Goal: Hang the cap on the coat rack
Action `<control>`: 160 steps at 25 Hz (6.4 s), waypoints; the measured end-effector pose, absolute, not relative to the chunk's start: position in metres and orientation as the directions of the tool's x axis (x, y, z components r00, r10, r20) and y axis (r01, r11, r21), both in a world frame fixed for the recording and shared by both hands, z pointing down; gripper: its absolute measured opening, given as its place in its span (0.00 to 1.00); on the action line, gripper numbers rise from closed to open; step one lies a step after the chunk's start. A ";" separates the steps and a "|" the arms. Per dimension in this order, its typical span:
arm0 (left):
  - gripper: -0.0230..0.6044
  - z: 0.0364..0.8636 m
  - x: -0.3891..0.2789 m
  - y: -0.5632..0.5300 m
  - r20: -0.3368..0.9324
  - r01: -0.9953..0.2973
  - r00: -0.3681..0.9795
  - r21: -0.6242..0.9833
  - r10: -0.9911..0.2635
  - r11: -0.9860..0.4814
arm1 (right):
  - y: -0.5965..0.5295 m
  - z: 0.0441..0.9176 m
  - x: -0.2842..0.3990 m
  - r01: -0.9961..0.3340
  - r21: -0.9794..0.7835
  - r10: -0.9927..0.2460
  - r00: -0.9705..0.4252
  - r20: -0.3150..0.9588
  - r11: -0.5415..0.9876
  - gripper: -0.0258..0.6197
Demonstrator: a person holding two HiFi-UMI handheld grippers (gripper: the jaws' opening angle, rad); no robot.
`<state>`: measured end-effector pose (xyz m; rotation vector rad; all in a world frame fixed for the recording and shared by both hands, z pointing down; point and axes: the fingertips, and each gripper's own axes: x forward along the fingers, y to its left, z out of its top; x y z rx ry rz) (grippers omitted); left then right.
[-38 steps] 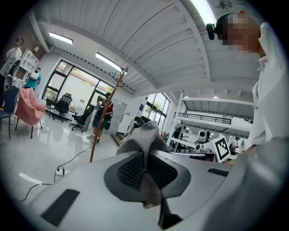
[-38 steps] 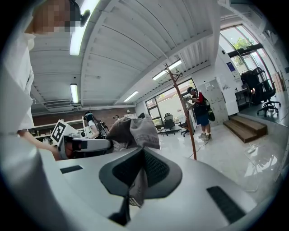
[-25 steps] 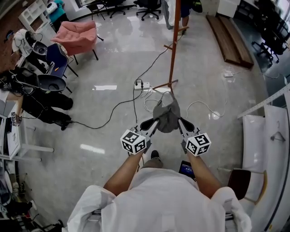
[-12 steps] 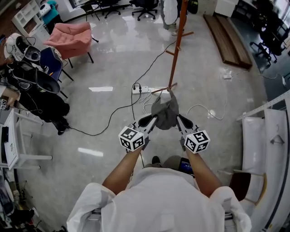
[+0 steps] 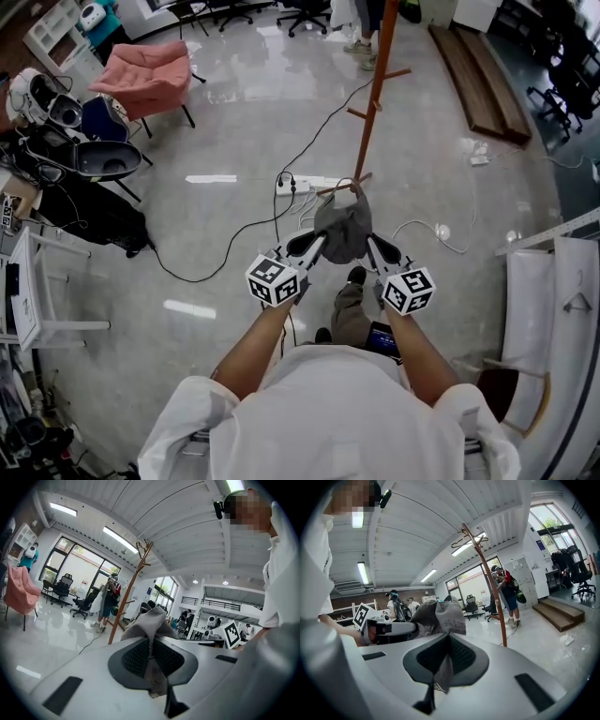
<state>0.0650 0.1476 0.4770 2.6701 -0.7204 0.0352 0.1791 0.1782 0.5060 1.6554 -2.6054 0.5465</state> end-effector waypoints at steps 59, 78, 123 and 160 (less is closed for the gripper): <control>0.10 0.683 0.205 -0.301 0.295 -0.506 0.862 0.558 -0.412 -0.658 | -0.214 0.671 0.281 -0.907 -0.331 -0.769 -0.402 0.497 0.261 0.08; 0.11 0.741 0.229 -0.319 0.339 -0.443 0.893 0.547 -0.296 -0.710 | -0.220 0.740 0.285 -0.957 -0.261 -0.745 -0.265 0.612 0.125 0.08; 0.06 0.386 0.177 -0.108 -0.005 -0.566 0.811 0.246 -0.585 -0.787 | -0.072 0.386 0.307 -0.873 -0.145 -0.883 -0.468 -0.026 0.466 0.08; 0.06 0.367 0.065 0.109 -0.050 -0.547 0.816 0.253 -0.576 -0.798 | 0.154 0.360 0.222 -0.877 -0.203 -0.899 -0.435 -0.045 0.435 0.08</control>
